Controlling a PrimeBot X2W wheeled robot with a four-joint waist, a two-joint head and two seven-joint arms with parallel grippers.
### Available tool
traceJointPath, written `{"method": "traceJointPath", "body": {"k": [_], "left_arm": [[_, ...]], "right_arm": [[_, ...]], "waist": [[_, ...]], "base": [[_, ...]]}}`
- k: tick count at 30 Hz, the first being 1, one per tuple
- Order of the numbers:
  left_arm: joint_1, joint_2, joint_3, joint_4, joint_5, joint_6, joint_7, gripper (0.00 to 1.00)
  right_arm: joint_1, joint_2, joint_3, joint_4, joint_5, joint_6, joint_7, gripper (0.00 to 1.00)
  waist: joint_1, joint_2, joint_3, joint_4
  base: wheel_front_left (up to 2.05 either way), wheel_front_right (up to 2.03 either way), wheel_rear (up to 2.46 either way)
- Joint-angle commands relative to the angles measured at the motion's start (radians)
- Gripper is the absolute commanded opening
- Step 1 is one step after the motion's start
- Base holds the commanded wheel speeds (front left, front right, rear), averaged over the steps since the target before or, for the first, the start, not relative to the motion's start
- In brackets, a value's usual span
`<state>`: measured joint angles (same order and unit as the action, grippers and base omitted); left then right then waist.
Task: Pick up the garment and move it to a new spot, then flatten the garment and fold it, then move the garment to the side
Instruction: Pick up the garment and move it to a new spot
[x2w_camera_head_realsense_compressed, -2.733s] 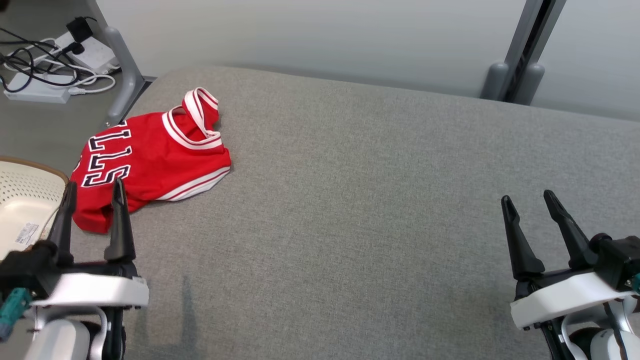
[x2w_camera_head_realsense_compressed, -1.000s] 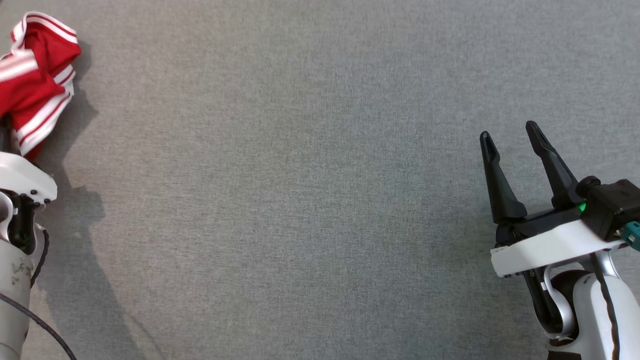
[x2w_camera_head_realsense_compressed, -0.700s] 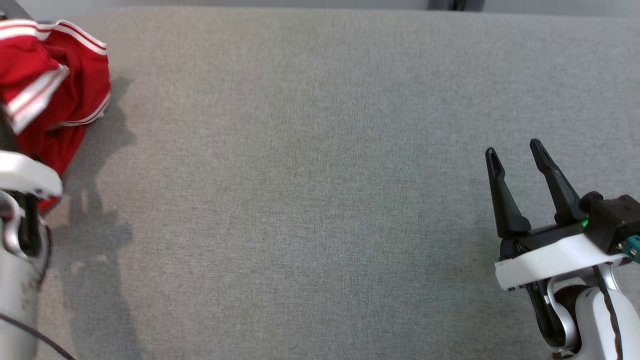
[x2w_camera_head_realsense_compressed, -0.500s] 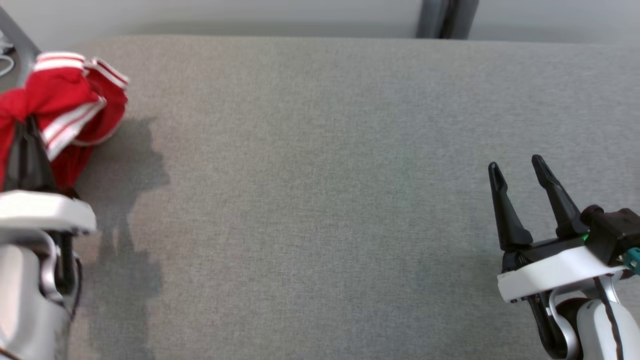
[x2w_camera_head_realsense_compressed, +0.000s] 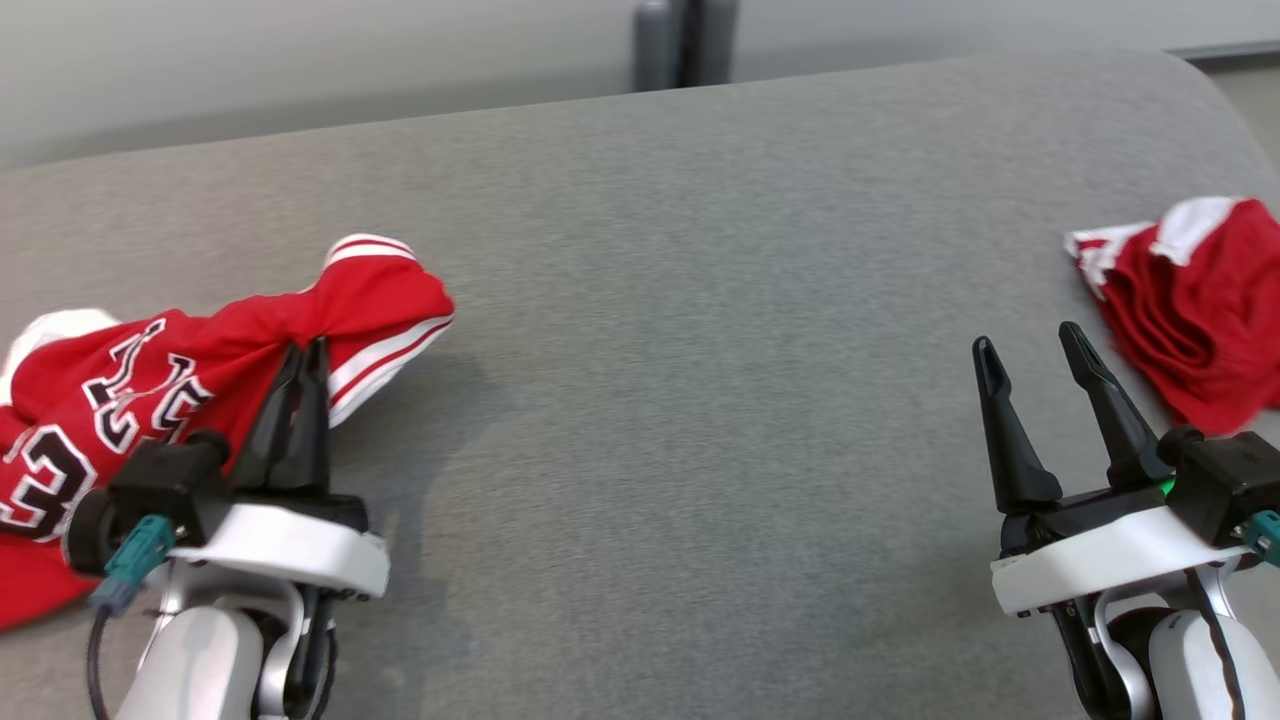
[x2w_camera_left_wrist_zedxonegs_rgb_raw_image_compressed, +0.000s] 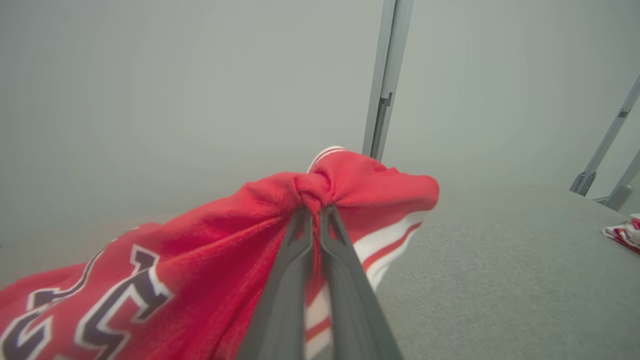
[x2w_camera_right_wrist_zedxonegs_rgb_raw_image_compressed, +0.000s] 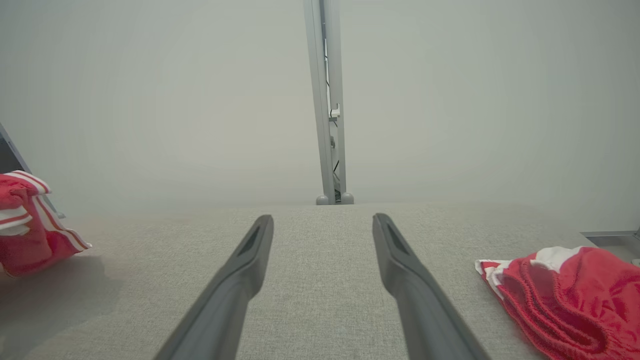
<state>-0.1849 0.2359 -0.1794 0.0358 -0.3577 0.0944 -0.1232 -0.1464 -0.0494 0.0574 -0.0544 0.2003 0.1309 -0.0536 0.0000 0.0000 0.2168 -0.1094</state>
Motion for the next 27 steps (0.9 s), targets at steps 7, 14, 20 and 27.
{"method": "traceJointPath", "body": {"k": [7, 14, 20, 27], "left_arm": [[-0.098, -0.033, -0.080, 0.053, 0.017, -0.050, 0.014, 0.00], [-0.158, -0.092, -0.191, 0.145, 0.023, -0.115, 0.041, 0.00], [-0.186, -0.131, -0.262, 0.246, 0.017, -0.151, 0.050, 0.00], [-0.206, -0.154, -0.326, 0.323, 0.006, -0.181, 0.050, 1.00]], "right_arm": [[-0.002, -0.003, -0.001, -0.001, 0.022, 0.000, -0.018, 1.00], [0.009, -0.003, -0.001, 0.011, 0.057, 0.000, -0.040, 1.00], [0.001, -0.003, 0.005, 0.023, 0.076, 0.000, -0.066, 1.00], [-0.008, -0.003, 0.003, 0.051, 0.088, 0.000, -0.083, 1.00]], "waist": [[0.0000, 0.0000, 0.037, -0.145], [0.0000, 0.0000, 0.081, -0.219], [0.0000, 0.0000, 0.115, -0.245], [0.0000, 0.0000, 0.119, -0.234]], "base": [[0.00, 0.00, 0.00], [0.00, 0.00, 0.00], [0.00, 0.00, 0.00], [0.00, 0.00, 0.00]]}}
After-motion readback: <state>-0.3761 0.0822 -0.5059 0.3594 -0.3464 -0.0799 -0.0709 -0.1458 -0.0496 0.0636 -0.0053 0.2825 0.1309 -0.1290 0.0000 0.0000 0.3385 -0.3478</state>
